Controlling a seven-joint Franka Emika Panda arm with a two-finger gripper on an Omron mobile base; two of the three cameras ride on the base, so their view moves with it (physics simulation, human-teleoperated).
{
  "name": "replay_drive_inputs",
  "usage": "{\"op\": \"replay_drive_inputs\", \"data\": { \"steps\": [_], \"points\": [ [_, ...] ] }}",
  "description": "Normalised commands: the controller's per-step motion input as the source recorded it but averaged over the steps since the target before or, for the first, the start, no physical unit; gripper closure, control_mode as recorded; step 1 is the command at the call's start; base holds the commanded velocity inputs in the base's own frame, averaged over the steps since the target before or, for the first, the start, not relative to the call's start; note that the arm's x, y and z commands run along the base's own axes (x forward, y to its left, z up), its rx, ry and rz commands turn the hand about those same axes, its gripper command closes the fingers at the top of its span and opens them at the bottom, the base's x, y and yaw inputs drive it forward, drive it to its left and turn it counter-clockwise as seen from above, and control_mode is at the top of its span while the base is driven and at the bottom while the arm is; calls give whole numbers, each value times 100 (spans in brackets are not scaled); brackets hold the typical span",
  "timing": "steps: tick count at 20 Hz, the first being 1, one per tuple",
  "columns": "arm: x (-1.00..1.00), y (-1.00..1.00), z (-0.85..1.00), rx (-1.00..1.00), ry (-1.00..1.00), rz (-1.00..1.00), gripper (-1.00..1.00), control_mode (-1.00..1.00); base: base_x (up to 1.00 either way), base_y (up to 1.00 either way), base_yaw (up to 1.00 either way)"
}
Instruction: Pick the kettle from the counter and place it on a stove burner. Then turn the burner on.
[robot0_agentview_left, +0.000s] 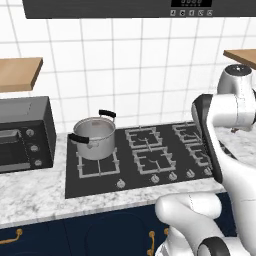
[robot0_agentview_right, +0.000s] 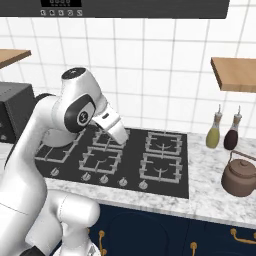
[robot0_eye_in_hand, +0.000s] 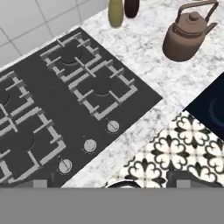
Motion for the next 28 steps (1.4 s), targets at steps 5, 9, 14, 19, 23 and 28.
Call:
{"op": "replay_drive_inputs", "data": {
  "steps": [5,9,14,19,23,28],
  "points": [
    [0,-85,0,-10,-14,-36,-100,-100,0,0,0],
    [0,-91,0,-4,-3,-37,-100,-100,0,0,0],
    [8,-100,0,0,2,-35,-100,-100,0,0,0],
    [9,-100,1,6,2,-29,-100,-100,0,0,0],
    [0,-100,-3,20,0,-24,-100,-100,0,0,0],
    [0,-88,0,31,0,-12,-100,-100,0,0,0]
  ]
}}
